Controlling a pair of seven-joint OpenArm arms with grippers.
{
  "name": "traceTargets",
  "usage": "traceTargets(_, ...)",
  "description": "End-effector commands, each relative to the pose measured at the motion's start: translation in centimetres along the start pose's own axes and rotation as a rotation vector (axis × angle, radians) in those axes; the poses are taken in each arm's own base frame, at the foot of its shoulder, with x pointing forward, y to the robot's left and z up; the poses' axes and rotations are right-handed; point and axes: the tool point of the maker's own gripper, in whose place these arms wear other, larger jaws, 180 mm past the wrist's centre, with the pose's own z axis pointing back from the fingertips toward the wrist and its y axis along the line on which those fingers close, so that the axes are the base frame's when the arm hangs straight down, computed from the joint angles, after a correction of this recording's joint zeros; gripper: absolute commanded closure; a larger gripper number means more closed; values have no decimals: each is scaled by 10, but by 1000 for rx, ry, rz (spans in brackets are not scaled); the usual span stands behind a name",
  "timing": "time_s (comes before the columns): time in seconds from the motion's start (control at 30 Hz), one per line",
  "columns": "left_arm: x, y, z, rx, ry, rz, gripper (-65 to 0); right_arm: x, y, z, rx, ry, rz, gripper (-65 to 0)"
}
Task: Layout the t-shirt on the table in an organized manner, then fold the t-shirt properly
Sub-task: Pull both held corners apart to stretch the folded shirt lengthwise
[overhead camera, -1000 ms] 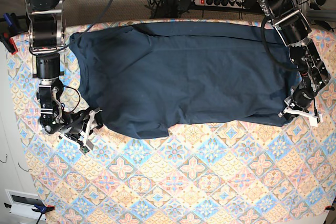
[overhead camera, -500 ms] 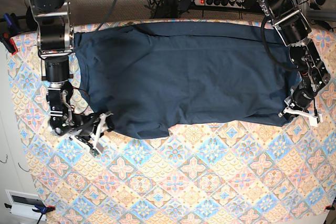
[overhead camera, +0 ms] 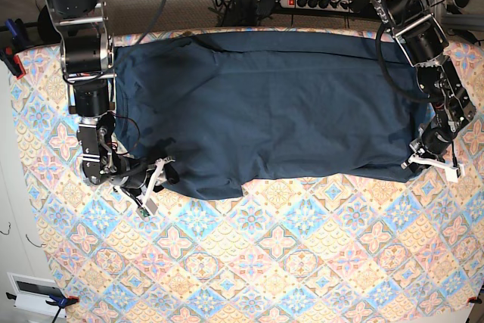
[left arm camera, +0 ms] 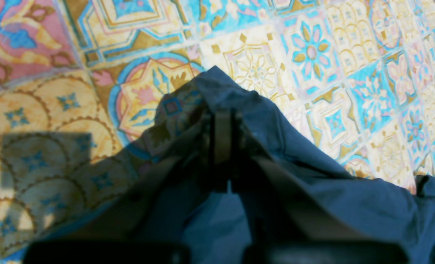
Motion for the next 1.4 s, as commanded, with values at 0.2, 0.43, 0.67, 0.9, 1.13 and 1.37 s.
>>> traceTargets(0.2, 25, -5, 5, -16, -62, -18, 0, 19, -13, 10, -25, -38, 19, -259)
traceTargets(0.43, 25, -5, 5, -17, -62, -19, 0, 20, -13, 11, -26, -42, 18, -24)
traceTargets(0.67, 26, -5, 5, -19, -64, -20, 0, 61, -23, 41, -82, -135, 131, -2)
traceTargets(0.9, 27, -5, 6, -19, -66, -22, 0, 57, -15, 58, -103, -157, 214, -2)
traceTargets(1.13, 40, 1, 45, 14, -160, -104, 0, 35, -30, 81, -166, -151, 144, -2)
traceTargets(1.37, 31, 30, 82, 23, -207, -27, 0, 27, -32, 101, -212, -158, 142, -2)
